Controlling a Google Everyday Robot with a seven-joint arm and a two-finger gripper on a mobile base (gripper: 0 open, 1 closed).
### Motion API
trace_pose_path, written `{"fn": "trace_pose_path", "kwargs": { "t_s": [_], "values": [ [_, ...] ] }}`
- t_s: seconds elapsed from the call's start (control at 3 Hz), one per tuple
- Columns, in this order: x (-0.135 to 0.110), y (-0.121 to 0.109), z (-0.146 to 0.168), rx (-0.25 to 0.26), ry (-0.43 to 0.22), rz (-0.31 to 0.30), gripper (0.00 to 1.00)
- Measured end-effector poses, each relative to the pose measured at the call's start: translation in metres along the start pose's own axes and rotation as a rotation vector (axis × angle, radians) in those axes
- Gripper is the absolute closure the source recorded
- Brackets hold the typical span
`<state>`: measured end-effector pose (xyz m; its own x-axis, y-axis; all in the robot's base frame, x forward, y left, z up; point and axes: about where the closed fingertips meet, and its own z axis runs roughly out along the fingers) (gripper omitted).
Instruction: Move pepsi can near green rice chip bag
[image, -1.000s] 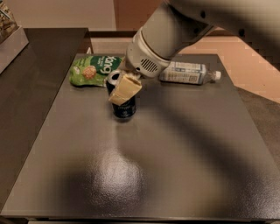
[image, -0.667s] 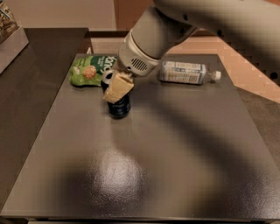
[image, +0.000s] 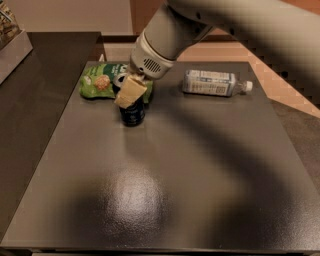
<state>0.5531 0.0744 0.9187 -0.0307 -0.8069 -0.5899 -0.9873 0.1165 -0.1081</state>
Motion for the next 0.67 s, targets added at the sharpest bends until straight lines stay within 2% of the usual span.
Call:
{"fn": "trace_pose_path", "kwargs": {
  "t_s": [0.33, 0.67],
  "values": [
    [-0.0013, -0.0110, 0.0053, 0.011, 0.000, 0.009, 0.84],
    [0.0023, -0.0181, 0.0102, 0.022, 0.002, 0.013, 0.61]
  ]
}}
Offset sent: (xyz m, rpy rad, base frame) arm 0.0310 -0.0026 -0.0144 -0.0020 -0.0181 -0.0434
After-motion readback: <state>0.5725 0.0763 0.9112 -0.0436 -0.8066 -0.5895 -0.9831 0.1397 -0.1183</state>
